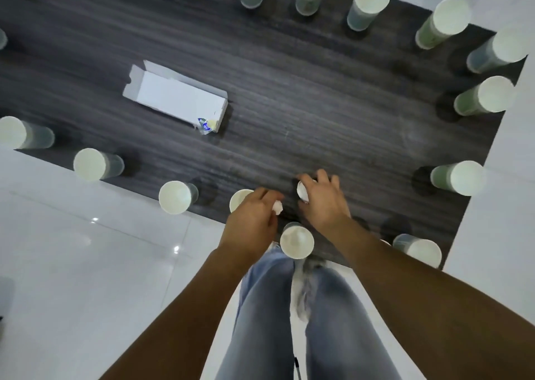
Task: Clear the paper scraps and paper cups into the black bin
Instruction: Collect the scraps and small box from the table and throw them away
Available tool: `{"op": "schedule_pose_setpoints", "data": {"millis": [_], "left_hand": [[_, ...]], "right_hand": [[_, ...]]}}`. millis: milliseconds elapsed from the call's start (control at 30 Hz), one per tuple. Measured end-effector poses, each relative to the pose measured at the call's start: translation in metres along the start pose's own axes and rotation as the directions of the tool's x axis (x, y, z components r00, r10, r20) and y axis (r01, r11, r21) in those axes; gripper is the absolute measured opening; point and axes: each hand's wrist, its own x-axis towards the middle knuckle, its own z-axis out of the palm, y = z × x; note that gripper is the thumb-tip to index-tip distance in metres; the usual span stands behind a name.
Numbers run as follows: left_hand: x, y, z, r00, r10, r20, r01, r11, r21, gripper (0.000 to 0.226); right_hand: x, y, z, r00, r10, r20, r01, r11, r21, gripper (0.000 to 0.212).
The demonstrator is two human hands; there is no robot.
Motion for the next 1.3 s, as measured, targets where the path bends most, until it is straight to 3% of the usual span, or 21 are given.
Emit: {"op": "schedule_pose_setpoints", "data": {"millis": [333,567,700,833,1033,1300], "left_hand": [[-0.049,0.106,-0.016,0.973,0.182,0.141,-0.212,0.948,0.236,0.029],[-0.122,0.174,-0.004,0.913,0.331,0.240,-0.392,0.874,0.286,0.037],[-0.163,0.203,0.006,0.839,0.422,0.345,-0.528,0.786,0.323,0.036],[-0.196,0.223,0.018,0.715,0.508,0.481,-0.687,0.641,0.344,0.032],[-0.243,0.246,0.049,0.457,0.590,0.666,-0.888,0.345,0.305,0.034],[-0.345,0.290,0.145,0.099,0.493,0.864,-0.992,-0.024,0.128,0.038]], "right_hand": [[-0.138,0.036,-0.080,0.979,0.099,-0.180,-0.082,0.991,0.103,0.049],[-0.270,0.066,-0.091,0.924,0.292,-0.247,-0.229,0.940,0.253,0.051],[-0.338,0.068,-0.080,0.859,0.420,-0.293,-0.316,0.885,0.343,0.055],[-0.393,0.063,-0.055,0.750,0.588,-0.304,-0.428,0.781,0.456,0.046],[-0.472,0.057,-0.001,0.547,0.799,-0.251,-0.494,0.549,0.674,0.050],[-0.597,0.071,0.091,0.252,0.967,-0.042,-0.492,0.165,0.855,0.048]]}}
